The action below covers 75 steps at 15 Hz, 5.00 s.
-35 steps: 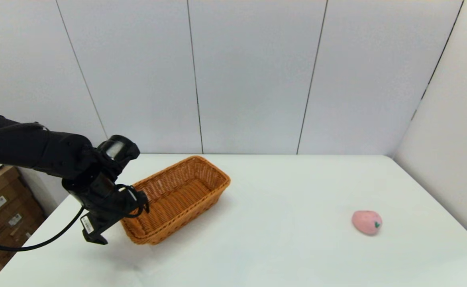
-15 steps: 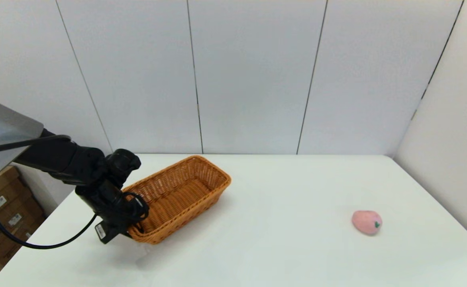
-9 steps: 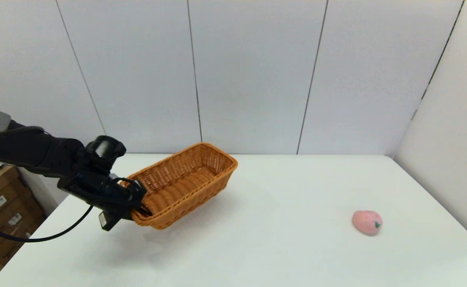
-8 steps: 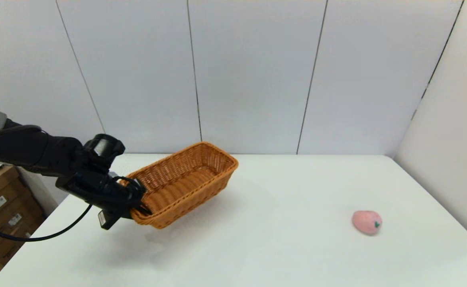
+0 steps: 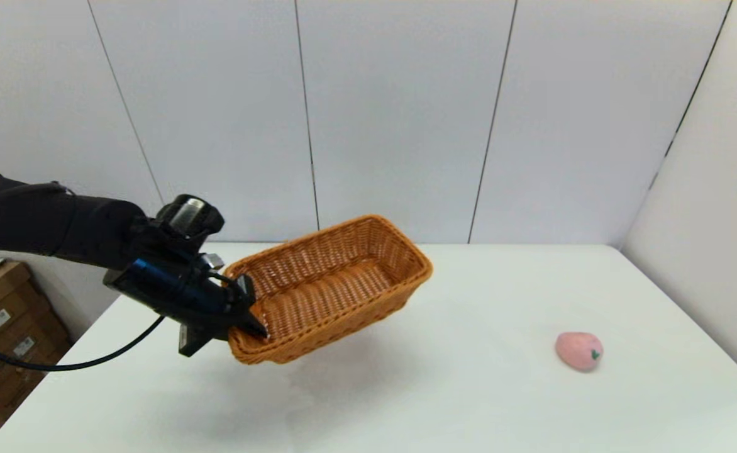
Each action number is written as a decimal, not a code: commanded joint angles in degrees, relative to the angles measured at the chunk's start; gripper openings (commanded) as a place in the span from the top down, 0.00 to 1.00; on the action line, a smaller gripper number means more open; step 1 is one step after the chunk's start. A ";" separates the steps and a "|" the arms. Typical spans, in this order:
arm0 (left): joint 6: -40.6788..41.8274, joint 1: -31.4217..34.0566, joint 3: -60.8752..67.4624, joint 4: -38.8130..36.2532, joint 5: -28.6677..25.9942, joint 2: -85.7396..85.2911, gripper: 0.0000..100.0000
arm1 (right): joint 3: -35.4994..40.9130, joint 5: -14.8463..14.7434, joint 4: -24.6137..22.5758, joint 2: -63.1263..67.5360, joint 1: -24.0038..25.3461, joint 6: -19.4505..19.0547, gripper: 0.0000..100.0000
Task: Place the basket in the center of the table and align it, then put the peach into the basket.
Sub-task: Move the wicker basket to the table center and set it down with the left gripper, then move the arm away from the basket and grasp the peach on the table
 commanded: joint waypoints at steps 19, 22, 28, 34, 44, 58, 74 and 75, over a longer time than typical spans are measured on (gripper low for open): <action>13.05 -13.14 -6.00 9.78 4.60 10.99 0.00 | -0.09 0.42 0.11 0.54 0.02 -0.73 0.00; 12.87 -11.74 -6.18 9.70 4.86 10.73 0.00 | -0.09 0.51 0.11 0.54 -0.07 -0.73 0.00; 16.56 3.56 -6.88 10.14 8.64 0.97 0.00 | -0.09 0.42 0.02 0.45 0.02 -0.64 0.00; 20.70 15.60 0.41 13.91 12.16 -20.56 0.00 | -0.09 0.42 0.11 0.27 0.02 -0.64 0.00; 26.06 15.60 21.68 20.07 17.78 -66.18 0.00 | -0.09 0.42 0.11 -0.69 0.02 -0.64 0.00; 35.90 15.51 41.46 13.30 23.32 -100.19 0.00 | -0.09 0.33 0.11 -1.31 0.02 -0.55 0.00; 40.03 14.54 61.50 -11.66 28.42 -109.68 0.00 | -16.09 -0.37 11.18 23.48 -4.03 1.20 0.00; 39.94 14.54 61.50 -11.66 28.42 -109.68 0.00 | -20.84 -0.02 11.71 32.79 -5.78 1.64 0.00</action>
